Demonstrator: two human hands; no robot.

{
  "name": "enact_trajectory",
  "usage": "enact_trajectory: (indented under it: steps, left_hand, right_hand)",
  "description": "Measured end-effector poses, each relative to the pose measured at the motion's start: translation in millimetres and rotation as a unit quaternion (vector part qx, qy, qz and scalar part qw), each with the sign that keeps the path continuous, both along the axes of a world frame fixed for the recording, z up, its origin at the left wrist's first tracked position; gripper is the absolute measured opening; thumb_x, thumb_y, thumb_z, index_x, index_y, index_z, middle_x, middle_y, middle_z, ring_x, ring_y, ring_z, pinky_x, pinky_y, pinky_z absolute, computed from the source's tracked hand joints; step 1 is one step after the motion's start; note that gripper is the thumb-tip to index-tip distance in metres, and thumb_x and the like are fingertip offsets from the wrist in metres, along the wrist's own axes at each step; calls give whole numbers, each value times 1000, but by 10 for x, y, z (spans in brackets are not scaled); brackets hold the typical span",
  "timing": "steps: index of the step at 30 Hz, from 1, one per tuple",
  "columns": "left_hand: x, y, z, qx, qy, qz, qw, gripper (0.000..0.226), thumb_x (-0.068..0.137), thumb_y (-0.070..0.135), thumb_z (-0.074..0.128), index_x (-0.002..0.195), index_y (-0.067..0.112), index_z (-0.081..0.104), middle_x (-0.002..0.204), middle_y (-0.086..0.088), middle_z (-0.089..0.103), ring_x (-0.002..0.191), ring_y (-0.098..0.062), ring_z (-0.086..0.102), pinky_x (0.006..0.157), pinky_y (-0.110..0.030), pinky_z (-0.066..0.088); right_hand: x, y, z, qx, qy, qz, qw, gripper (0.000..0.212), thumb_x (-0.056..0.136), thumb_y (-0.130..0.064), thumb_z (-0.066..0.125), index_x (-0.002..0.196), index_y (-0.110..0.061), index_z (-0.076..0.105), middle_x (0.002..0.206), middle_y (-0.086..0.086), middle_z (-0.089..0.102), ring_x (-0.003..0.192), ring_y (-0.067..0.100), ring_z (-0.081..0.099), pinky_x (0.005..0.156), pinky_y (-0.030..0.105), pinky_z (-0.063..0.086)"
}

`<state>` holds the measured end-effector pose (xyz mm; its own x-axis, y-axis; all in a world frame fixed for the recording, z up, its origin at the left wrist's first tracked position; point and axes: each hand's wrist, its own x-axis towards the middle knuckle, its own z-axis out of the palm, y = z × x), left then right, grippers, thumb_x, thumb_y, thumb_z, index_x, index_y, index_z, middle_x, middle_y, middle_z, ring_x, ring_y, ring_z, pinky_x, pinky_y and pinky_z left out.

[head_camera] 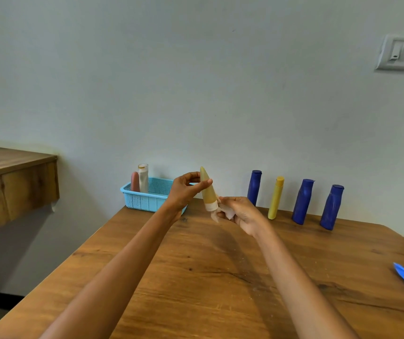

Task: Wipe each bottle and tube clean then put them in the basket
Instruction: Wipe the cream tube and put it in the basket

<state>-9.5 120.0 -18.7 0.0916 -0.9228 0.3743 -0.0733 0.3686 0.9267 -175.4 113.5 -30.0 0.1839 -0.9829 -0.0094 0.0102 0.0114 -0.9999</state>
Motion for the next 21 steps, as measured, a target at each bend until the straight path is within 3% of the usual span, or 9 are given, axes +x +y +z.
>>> enact_trajectory:
  steps: [3, 7, 11, 16, 19, 21]
  left_hand:
    - [-24, -17, -18, -25, -16, 31, 999, 35, 74, 30, 76, 105, 21, 63, 103, 3, 66, 83, -11, 61, 73, -18, 50]
    - [-51, -68, -76, -50, -76, 81, 993, 39, 64, 47, 80, 95, 42, 56, 100, 14, 63, 79, -7, 60, 81, -33, 53]
    - [-20, -137, -142, -49, -126, 117, 984, 41, 62, 57, 76, 95, 45, 55, 92, 29, 58, 84, -8, 61, 94, -49, 46]
    - [-23, -97, -74, -33, -156, 157, 975, 48, 74, 52, 70, 113, 28, 54, 105, 16, 58, 91, -8, 54, 97, -40, 36]
    - [122, -83, -34, -26, -152, 157, 975, 52, 77, 52, 67, 121, 31, 49, 108, 9, 59, 95, -13, 55, 99, -45, 39]
    - [290, -60, 43, -29, -149, 130, 980, 46, 78, 48, 68, 118, 33, 49, 107, 6, 60, 95, -14, 57, 95, -45, 44]
  right_hand:
    - [36, 12, 21, 37, -75, -19, 996, 13, 86, -7, 63, 96, 2, 65, 93, 16, 67, 80, 21, 65, 66, 28, 57]
    - [55, 13, 9, 73, -120, -14, 990, 14, 87, -3, 61, 99, 4, 63, 93, 17, 66, 77, 23, 65, 59, 29, 57]
    - [41, -20, 46, 71, -148, -7, 986, 14, 89, -4, 58, 98, 5, 64, 90, 18, 67, 75, 24, 65, 55, 27, 57]
    - [129, -52, 19, 31, -109, -30, 993, 16, 89, -8, 60, 101, 2, 64, 91, 16, 68, 79, 23, 64, 59, 27, 56]
    - [194, -103, 12, 5, -108, -60, 992, 15, 88, -9, 61, 102, -3, 64, 95, 14, 68, 87, 23, 65, 72, 31, 55]
    - [246, -142, 46, -10, -110, -66, 992, 13, 89, -9, 60, 101, -4, 64, 94, 13, 68, 86, 22, 64, 71, 30, 53]
